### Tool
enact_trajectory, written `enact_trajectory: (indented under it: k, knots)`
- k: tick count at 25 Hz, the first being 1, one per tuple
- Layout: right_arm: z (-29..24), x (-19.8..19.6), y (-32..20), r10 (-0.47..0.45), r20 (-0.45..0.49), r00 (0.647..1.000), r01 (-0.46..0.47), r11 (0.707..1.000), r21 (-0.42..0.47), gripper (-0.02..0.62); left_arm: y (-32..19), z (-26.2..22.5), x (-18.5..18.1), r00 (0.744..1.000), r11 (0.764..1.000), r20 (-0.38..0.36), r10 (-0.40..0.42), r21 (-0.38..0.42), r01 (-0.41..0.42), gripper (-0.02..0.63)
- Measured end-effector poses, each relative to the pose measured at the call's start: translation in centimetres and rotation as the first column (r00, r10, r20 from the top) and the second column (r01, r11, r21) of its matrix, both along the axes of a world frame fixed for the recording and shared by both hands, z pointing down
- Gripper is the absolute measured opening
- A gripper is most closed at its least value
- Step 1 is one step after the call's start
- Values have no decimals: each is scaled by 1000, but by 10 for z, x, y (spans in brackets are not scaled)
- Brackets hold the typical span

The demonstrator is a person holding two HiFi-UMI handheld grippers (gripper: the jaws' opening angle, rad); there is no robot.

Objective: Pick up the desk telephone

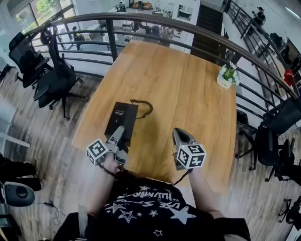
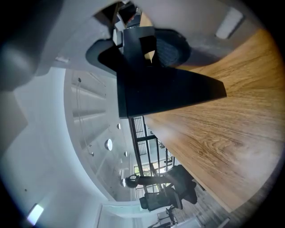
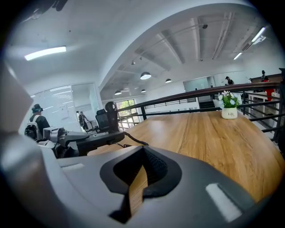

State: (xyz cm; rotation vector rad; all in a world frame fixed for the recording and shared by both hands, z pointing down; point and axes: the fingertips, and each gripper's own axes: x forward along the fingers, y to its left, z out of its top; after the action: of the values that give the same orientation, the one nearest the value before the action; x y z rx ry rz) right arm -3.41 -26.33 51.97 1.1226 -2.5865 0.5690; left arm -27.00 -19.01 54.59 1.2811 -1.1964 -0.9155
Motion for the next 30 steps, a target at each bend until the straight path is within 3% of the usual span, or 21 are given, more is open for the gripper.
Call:
enact_trajectory:
  k: [9, 16, 30]
  knots:
    - [7, -7, 13, -175, -2, 984, 175, 985, 0, 2, 57, -4, 10, 988, 988, -6, -154, -5, 154, 198]
    - [3, -39, 21, -283, 34, 958, 284, 958, -30, 2, 97, -15, 3, 967, 967, -11, -253, -17, 253, 198]
    - [-3, -62, 45, -368, 70, 927, 371, 928, -42, 2, 145, -30, 23, 961, 962, 24, -274, 18, 274, 198]
